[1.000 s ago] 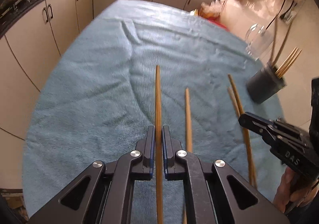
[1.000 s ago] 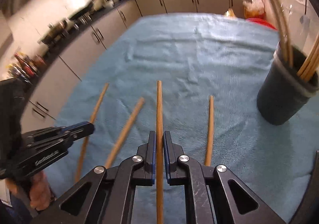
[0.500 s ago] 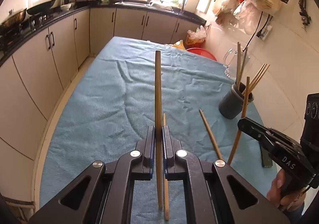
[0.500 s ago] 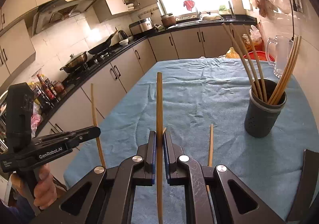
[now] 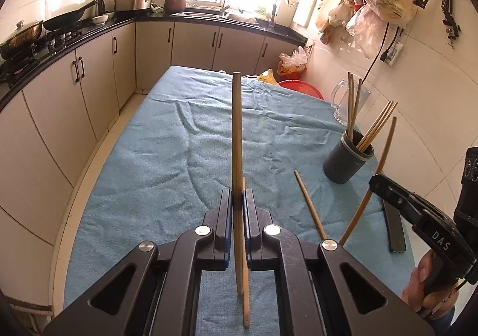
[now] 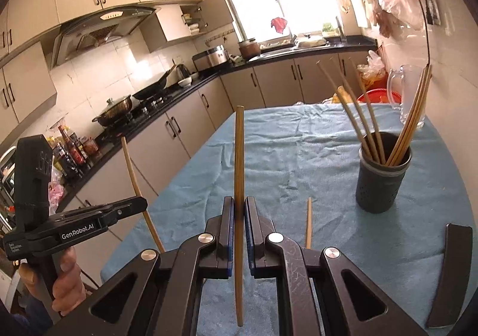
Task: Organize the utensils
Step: 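Lift the chopstick upright with the right tool while the left tool lifts its chopstick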
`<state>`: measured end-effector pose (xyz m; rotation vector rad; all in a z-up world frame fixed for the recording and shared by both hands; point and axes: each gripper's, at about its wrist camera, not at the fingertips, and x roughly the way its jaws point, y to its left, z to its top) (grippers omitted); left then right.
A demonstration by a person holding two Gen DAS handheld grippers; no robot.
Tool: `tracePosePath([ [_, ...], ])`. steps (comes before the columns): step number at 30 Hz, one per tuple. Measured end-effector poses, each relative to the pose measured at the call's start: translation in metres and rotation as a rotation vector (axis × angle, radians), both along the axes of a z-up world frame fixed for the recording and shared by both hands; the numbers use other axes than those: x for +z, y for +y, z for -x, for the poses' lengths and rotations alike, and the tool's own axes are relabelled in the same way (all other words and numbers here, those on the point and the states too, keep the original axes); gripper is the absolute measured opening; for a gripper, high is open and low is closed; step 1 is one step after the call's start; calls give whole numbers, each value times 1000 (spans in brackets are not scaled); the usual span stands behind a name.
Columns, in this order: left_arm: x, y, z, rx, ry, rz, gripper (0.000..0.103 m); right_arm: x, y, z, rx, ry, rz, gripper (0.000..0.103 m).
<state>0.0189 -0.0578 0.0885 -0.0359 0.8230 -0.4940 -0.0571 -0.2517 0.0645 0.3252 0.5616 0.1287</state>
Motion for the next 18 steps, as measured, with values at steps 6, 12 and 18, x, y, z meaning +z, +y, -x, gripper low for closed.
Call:
tracePosePath([
  [6,5,-2,1,0,-16,5,6,5,-6,5,-20,-25,-15,8],
  [12,8,-3,-1,3,-20,10,6,7,-14,7,-39,-37,-34,8],
  [18,11,-5,1,-7,-31,16,6,6,-18,9,-57,-48,-60,8],
])
